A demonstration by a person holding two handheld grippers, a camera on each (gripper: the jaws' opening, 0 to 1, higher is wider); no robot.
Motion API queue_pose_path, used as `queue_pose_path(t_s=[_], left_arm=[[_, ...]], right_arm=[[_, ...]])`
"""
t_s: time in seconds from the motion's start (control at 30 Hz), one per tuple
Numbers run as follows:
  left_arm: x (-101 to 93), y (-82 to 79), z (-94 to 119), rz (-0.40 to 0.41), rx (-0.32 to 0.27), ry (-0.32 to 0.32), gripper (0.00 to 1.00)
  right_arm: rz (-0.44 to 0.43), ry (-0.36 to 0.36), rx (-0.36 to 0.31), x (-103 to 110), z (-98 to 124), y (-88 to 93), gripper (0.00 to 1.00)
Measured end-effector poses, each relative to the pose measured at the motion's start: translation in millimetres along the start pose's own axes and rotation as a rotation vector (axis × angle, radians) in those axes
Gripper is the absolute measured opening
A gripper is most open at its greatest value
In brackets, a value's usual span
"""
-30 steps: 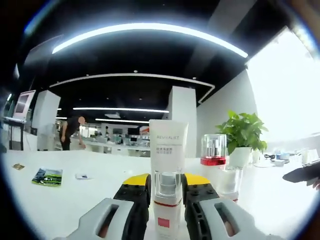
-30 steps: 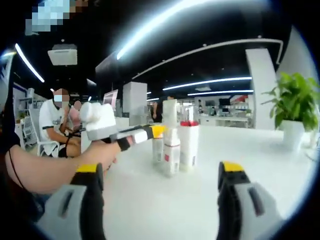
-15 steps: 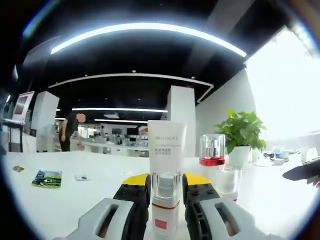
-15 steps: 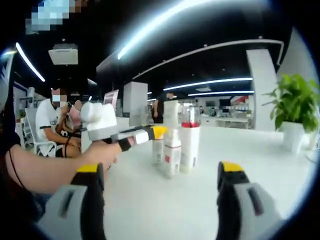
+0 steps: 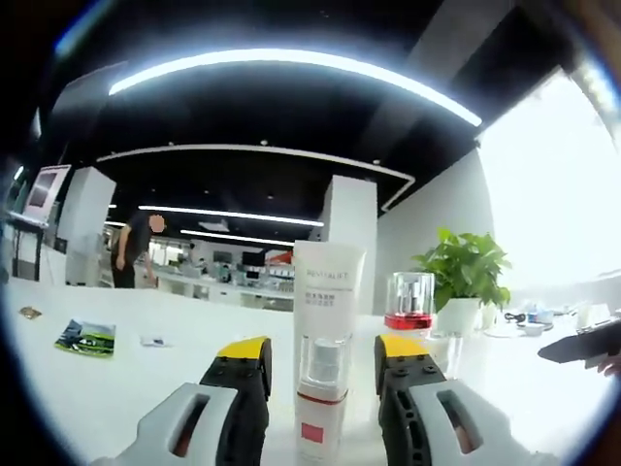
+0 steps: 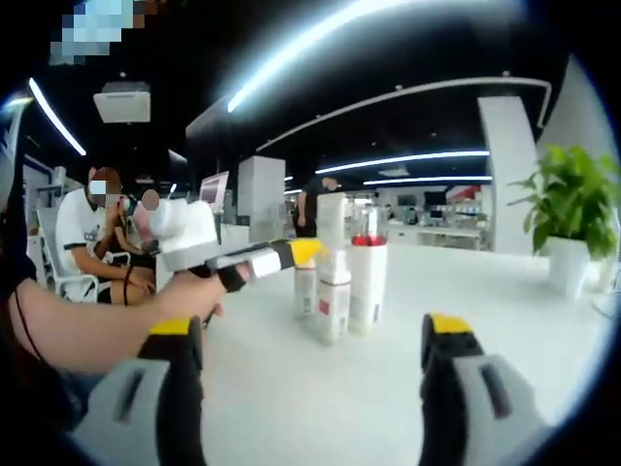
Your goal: Arrange the skincare products in the storage area until every visible bottle or jar stands upright without overlapping.
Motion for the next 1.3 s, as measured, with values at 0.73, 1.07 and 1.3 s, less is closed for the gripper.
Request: queue_pose_path(t_s=[0.73, 1.07, 1.3], left_arm=[[21.7, -14.0, 15.7, 0.114, 0.010, 0.274, 0.54], [48.8, -8.8, 16.8, 0.068, 0.143, 0.377, 0.78], [78.8, -2.4, 14.9, 0.109, 0.204, 0.461, 0.91]], right_arm=[[0.053, 0.056, -0.030, 9.7, -25.6, -24.0, 0.92], [0.069, 0.133, -0.047, 11.8, -50.0, -30.6, 0.86], [0.065, 0.257, 0.001, 11.4, -66.2, -24.7, 0.86]])
Point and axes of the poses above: the point that each gripper's makers call its tool centre point, and the gripper's own axes: z roughly backward along the fingers, x roughly to its left, y roughly out of its underside, the point moved 4 cm from there along z, roughly backward along the fingers, and after that the axes turned 9 degrees about z, right-handed, at the moved point
